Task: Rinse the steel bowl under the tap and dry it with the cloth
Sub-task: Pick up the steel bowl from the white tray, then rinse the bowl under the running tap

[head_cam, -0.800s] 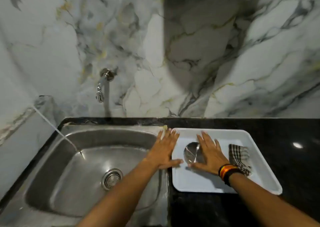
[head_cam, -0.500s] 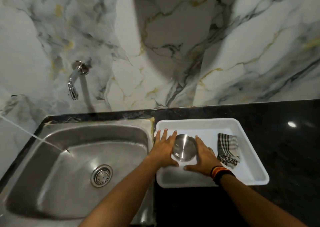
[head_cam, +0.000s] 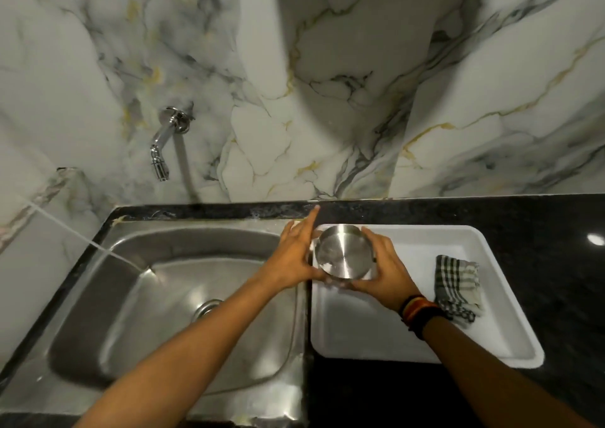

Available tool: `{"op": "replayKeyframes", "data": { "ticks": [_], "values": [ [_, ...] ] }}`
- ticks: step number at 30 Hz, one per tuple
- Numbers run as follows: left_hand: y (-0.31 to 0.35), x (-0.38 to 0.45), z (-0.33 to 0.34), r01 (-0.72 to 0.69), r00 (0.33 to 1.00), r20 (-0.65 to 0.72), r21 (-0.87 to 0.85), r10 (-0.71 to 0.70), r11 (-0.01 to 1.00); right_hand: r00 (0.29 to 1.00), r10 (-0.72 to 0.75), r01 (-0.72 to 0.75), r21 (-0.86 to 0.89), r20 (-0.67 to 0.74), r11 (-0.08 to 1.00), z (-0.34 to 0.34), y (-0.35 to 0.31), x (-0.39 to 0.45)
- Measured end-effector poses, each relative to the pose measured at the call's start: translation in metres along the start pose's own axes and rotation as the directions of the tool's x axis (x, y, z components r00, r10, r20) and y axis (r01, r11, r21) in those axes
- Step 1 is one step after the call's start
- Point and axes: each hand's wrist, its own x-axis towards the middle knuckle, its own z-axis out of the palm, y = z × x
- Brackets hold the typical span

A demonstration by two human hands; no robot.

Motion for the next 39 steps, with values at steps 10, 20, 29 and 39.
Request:
{"op": "replayKeyframes", "data": {
  "ticks": [10,20,29,39],
  "values": [
    [-0.071,-0.068,-0.169,-0.029,0.999,0.019,0.001,0.029,1.0,0.98,-0.17,0.174,-0.033,0.098,0.984,0.105,-0.128,0.052],
    [-0.166,-0.1,-0.247,0.0,0.98,-0.196,0.061,0.012,0.998,0.995,-0.089,0.086,0.055,0.048,0.995,0.206,-0.18,0.1],
    [-0.158,-0.024,-0.262,0.143,0.767,-0.642,0.181,0.006,0.973,0.999,-0.019,0.017,0.034,0.05,0.999,0.245,-0.179,0.128],
    [-0.182,0.001,-0.263,0.08,0.865,-0.502,0.14,0.001,0.987,0.999,0.022,-0.022,-0.007,0.038,1.0,0.266,-0.192,0.153]
  ]
}}
